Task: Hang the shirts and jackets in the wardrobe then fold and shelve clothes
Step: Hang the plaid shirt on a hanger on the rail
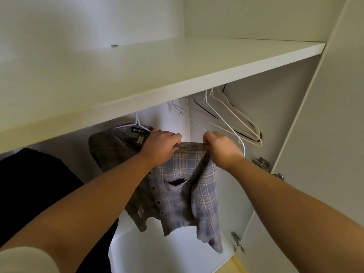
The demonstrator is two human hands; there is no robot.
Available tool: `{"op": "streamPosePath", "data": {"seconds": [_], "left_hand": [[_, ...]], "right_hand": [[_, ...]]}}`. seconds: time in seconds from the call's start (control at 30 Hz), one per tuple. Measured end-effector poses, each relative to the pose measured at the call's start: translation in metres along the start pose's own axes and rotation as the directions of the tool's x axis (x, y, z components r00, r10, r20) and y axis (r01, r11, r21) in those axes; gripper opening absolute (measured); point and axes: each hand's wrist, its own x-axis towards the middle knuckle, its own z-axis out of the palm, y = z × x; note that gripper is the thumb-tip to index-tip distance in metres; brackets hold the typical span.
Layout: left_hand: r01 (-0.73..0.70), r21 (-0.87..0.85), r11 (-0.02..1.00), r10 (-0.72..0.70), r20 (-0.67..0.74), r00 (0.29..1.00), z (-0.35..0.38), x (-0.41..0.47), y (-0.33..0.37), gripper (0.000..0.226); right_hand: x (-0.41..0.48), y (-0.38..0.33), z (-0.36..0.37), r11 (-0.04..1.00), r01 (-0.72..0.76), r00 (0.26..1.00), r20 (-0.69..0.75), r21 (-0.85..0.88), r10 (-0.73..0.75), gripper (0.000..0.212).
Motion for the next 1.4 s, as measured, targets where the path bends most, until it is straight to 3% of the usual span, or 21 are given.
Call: {"op": "streamPosePath", "data": {"seconds": [0.13,0.23,0.47,0.63,0.87,1.03,1.13,1.23,1.3,1.4], "left_hand": [[0.011,-0.135,0.991,-0.016,-0.037,0.999,-0.005,0.003,0.000,0.013],[0.040,-0.200,0.979,-0.043,-0.008,0.999,-0.012,0.008,0.002,0.016],[0.149,-0.212,0.966,-0.122,0.137,0.983,-0.018,0.027,-0.003,0.017],[0.215,-0.227,0.950,-0.173,0.191,0.966,-0.022,0.034,-0.003,0.014],[0.259,-0.275,0.926,-0.184,0.271,0.945,-0.022,0.035,0.002,0.005],[0.283,-0.292,0.914,-0.193,0.301,0.934,-0.023,0.037,0.001,0.013],[0.281,-0.314,0.907,-0.191,0.288,0.938,-0.022,0.035,0.000,0.010],[0.293,-0.354,0.888,-0.186,0.307,0.934,-0.024,0.032,-0.001,0.009],[0.298,-0.383,0.874,-0.159,0.354,0.922,-0.027,0.032,-0.001,0.008],[0.301,-0.394,0.869,-0.127,0.410,0.903,-0.033,0.029,-0.001,0.009]], "right_hand": [[0.006,0.002,-0.004,0.998,-0.007,0.996,-0.087,-0.054,0.002,0.028],[0.006,0.005,0.001,0.997,-0.077,0.996,-0.054,-0.002,0.077,0.030],[0.006,0.006,0.008,0.973,-0.169,0.980,0.129,0.159,0.149,0.021],[0.004,0.002,0.012,0.933,-0.178,0.981,0.127,0.314,0.144,0.026],[0.004,0.005,0.022,0.967,-0.100,0.994,0.060,0.233,0.088,0.026],[0.008,0.004,0.027,0.927,-0.180,0.984,0.065,0.328,0.168,0.017],[0.007,0.003,0.025,0.867,-0.227,0.974,0.115,0.443,0.196,0.015],[0.008,-0.001,0.020,0.757,-0.346,0.938,0.233,0.555,0.258,0.031],[0.009,-0.007,0.019,0.699,-0.441,0.892,0.360,0.563,0.273,0.044],[0.011,-0.017,0.026,0.636,-0.561,0.809,0.513,0.529,0.287,0.046]]}}
